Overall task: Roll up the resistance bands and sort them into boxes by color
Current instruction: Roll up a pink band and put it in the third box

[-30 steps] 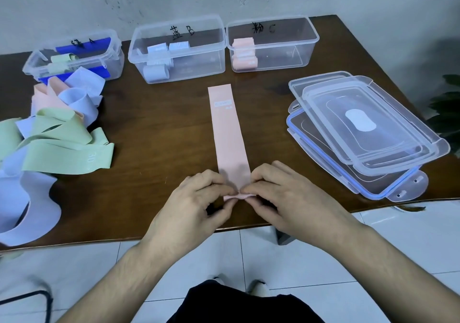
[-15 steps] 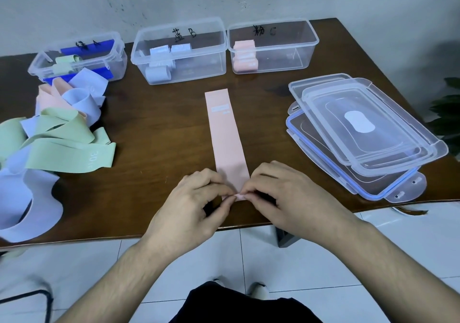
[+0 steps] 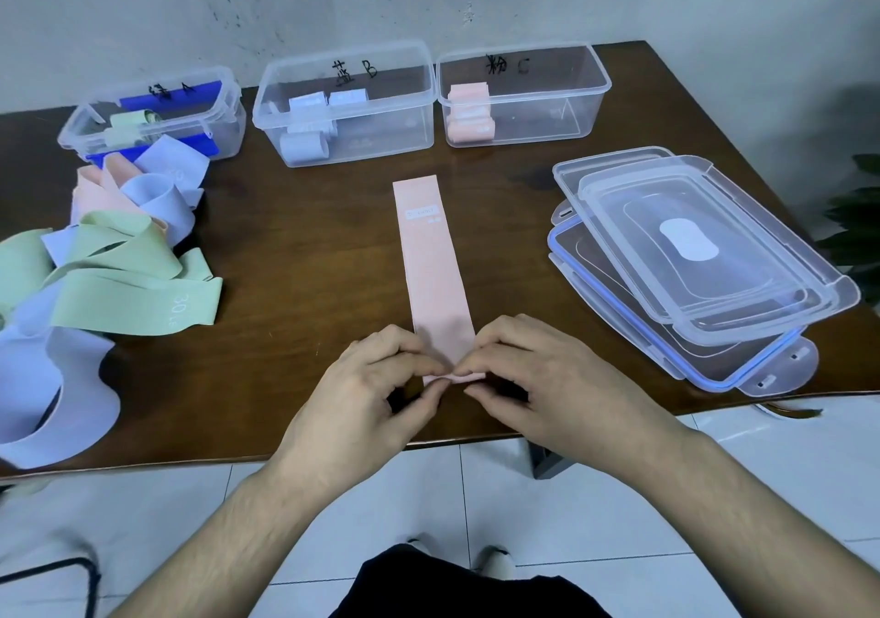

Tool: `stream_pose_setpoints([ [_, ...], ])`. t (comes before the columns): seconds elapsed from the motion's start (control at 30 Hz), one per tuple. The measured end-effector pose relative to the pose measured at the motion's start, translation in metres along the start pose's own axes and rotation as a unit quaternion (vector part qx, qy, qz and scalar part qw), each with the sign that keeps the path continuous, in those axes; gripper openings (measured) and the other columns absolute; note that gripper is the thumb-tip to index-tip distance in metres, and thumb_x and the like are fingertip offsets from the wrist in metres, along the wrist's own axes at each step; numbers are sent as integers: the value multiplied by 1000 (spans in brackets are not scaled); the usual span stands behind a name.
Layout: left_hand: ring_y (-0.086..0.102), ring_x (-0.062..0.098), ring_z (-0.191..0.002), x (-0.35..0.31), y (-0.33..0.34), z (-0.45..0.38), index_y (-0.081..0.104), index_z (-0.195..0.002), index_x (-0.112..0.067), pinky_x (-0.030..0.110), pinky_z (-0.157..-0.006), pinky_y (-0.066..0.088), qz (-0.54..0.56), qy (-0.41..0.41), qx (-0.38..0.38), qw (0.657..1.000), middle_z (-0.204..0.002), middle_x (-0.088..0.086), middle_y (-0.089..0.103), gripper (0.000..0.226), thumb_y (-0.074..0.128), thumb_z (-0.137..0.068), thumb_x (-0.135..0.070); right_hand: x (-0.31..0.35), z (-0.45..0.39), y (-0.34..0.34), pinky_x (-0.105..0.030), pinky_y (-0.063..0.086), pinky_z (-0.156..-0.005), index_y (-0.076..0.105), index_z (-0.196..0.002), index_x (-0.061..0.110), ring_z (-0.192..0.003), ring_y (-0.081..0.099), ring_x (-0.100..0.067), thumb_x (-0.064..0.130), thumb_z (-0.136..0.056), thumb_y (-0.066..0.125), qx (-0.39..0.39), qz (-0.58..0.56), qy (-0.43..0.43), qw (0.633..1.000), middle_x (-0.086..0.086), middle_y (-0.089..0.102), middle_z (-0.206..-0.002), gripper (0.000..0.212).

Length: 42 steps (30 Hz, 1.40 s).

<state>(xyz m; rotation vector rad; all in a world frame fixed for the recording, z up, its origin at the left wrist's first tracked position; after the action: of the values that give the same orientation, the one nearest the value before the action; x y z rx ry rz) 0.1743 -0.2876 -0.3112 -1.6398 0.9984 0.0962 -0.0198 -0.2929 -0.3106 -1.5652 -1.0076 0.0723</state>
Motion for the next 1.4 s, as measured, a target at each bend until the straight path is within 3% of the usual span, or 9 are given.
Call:
stream_pose_setpoints([
  [0.13, 48, -10, -89, -3, -1, 0, 74, -107, -23, 32, -72, 49, -18, 7, -1, 1000, -105, -17, 58, 17, 66, -92, -26, 0, -6, -2, -22, 50, -78, 72, -109, 23, -89, 51, -6, 26, -97, 61, 19, 9, -3, 1000, 12, 59, -102, 16],
  [0.23, 44, -13, -91, -3, -1, 1, 70, -108, -25, 24, -76, 40, -50, 24, -3, 998, -110, -18, 58, 18, 64, -92, -27, -2, -8, -2, -17, 43, -80, 71, -111, 24, -89, 47, -4, 27, -98, 58, 40, 17, 0, 999, 12, 58, -102, 19],
  [0.4, 51, 1, -87, 0, -1, 0, 71, -102, -29, 23, -77, 32, -66, 17, -13, 998, -108, -23, 59, 16, 60, -92, -33, -3, -9, -2, -16, 43, -79, 71, -114, 24, -90, 46, -4, 28, -96, 60, 26, 28, -1, 999, 13, 58, -104, 20],
  [0.5, 46, -3, -87, 1, -2, 0, 71, -101, -30, 21, -77, 30, -68, 8, -17, 997, -107, -29, 53, 16, 59, -93, -36, -2, -6, -2, -19, 46, -79, 69, -116, 24, -90, 49, -9, 21, -94, 66, 5, 24, -13, 1000, 11, 58, -106, 22],
  [0.77, 50, -5, -96, 2, -1, 1, 71, -107, -29, 23, -83, 33, -67, 0, -16, 998, -111, -22, 58, 16, 64, -93, -31, -4, -7, -1, -26, 52, -73, 75, -103, 19, -79, 49, -9, 16, -92, 72, -41, 40, -47, 997, 8, 67, -97, 12],
  [0.93, 54, 3, -93, 1, 0, 1, 69, -110, -31, 30, -81, 38, -77, 0, -15, 997, -113, -24, 59, 17, 60, -95, -31, -8, -8, 0, -29, 55, -74, 76, -105, 18, -82, 52, -10, 17, -92, 72, -51, 33, -31, 998, 8, 70, -101, 14],
  [1.13, 55, 6, -96, 4, 2, 1, 70, -112, -32, 34, -85, 39, -88, -33, -15, 995, -112, -22, 58, 18, 59, -98, -32, -7, -9, 0, -24, 52, -78, 72, -115, 19, -90, 50, -10, 21, -94, 67, -39, 41, -13, 998, 8, 60, -107, 22],
  [1.4, 55, 7, -101, 5, 1, 1, 69, -120, -31, 37, -88, 41, -96, -33, -16, 995, -113, -17, 55, 27, 56, -96, -33, -10, -12, 1, -25, 53, -76, 76, -105, 20, -82, 55, -11, 19, -93, 69, -63, 23, -18, 998, 10, 68, -101, 13],
])
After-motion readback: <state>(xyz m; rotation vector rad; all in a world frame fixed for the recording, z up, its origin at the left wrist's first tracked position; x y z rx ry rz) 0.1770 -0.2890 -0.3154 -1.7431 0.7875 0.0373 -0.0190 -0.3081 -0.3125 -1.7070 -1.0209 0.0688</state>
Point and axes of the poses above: each hand's wrist, its own z-axis away from the middle knuckle, its own y-axis out of the palm, x = y × z, the point moved 3 cm from there along -z, towards the middle knuckle
